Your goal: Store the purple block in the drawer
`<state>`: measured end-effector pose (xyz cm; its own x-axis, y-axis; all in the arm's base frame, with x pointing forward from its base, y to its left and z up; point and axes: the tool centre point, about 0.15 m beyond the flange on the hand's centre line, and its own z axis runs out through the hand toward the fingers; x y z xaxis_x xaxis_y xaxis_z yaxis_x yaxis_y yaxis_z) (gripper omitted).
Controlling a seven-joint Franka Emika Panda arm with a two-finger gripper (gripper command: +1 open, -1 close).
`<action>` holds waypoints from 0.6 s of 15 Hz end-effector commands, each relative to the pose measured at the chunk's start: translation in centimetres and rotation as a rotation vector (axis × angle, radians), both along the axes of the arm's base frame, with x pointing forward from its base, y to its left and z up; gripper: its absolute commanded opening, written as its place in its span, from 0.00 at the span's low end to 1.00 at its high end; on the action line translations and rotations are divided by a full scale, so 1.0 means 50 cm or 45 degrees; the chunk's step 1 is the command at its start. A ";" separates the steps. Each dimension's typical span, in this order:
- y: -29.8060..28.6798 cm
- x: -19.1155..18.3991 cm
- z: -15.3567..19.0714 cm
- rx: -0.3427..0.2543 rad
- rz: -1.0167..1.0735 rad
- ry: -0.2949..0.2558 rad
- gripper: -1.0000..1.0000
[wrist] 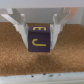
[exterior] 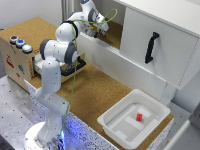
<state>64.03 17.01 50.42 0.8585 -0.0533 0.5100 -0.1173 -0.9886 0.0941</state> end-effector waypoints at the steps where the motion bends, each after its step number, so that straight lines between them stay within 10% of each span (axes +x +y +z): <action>1: -0.062 -0.155 -0.009 0.098 0.087 -0.102 0.00; 9: -0.094 -0.309 -0.034 0.144 0.202 -0.013 0.00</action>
<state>54.99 14.42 50.10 0.8843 -0.0575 0.4633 -0.1074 -0.9908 0.0820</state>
